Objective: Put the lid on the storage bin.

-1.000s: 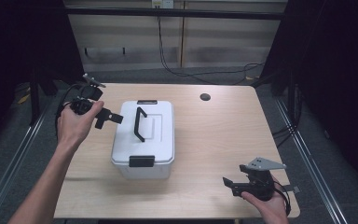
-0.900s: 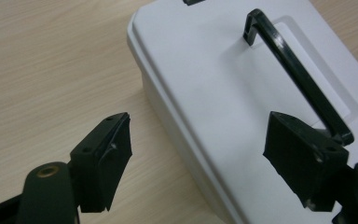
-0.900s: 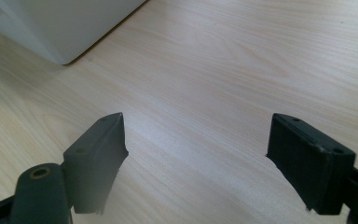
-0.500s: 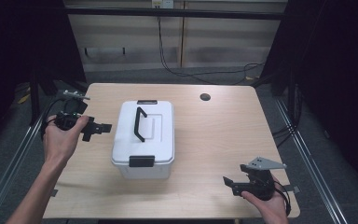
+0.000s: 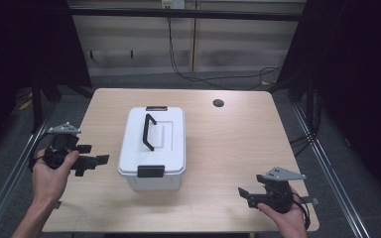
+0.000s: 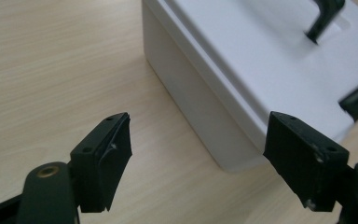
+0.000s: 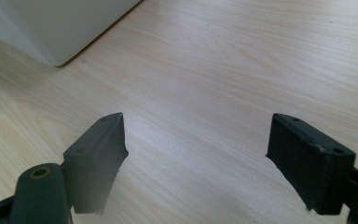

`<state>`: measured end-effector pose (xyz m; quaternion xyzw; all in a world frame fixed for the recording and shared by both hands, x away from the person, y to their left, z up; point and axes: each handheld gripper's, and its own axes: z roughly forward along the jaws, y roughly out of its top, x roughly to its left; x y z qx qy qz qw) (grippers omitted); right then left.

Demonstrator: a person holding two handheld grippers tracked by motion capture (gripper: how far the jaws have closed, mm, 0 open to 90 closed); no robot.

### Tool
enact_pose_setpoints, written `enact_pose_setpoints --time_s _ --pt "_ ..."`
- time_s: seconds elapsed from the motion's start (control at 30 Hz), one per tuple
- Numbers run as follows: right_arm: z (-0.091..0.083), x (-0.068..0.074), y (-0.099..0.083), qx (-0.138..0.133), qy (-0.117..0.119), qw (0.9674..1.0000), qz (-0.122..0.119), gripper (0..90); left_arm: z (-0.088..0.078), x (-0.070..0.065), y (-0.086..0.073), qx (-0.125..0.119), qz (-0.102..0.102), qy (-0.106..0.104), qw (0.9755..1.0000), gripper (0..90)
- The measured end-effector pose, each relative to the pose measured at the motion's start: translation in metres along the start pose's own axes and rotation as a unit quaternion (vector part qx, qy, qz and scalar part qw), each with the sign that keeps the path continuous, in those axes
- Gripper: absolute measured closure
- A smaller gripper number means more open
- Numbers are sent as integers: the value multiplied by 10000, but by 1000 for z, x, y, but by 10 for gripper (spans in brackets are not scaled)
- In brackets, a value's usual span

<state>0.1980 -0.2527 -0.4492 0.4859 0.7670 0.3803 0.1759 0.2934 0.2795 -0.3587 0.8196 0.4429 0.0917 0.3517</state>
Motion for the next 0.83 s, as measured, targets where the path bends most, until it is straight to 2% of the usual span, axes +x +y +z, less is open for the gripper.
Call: enact_pose_setpoints --time_s 0.07,0.13,0.2,0.27,0.3,0.33,0.43,0.5,0.53,0.57,0.6,0.63,0.7,0.73,0.83 --pt "0 0 0 -6 -5 10000 7 188 0 -1 -7 -77 11 27 10000 211" --pt "1 0 0 -2 -7 10000 23 188 1 -1 -14 -103 67 165 9998 190" --pt "0 0 0 -27 -26 10000 24 188 3 -1 -22 -148 19 115 9998 189" --pt "-1 -1 -1 -129 -38 9999 46 189 5 0 -32 -176 12 152 9997 189" --pt "-2 -1 -1 -176 -54 9998 102 190 6 1 -36 -162 36 158 9997 188" --pt "-1 -2 -1 -227 -71 9996 138 190 11 2 -45 -146 -32 177 9997 182" --pt "-1 -2 -1 -265 -114 9995 164 190 17 5 -53 -64 -125 126 9998 178" --pt "-1 -2 -2 -301 -143 9992 212 190 23 9 -59 81 -99 82 9999 178" --pt "-1 -3 -2 -315 -168 9991 213 190 25 9 -61 70 -116 101 9999 177" --pt "-1 -3 -2 -318 -189 9991 222 190 25 11 -63 17 -162 107 9998 177" --pt "-2 -3 -2 -322 -217 9989 251 190 25 12 -66 -56 -244 25 9997 177" --pt "-2 -3 -2 -348 -243 9988 250 190 25 13 -67 -47 -227 -30 9997 177" --pt "-1 -4 -3 -338 -266 9987 258 190 25 11 -74 -100 -103 62 9999 177" --pt "1 -5 -4 -256 -295 9988 293 190 22 11 -80 -367 -31 92 9993 179" --pt "6 -6 -5 -140 -383 9987 318 189 21 12 -86 -436 -52 57 9990 178"
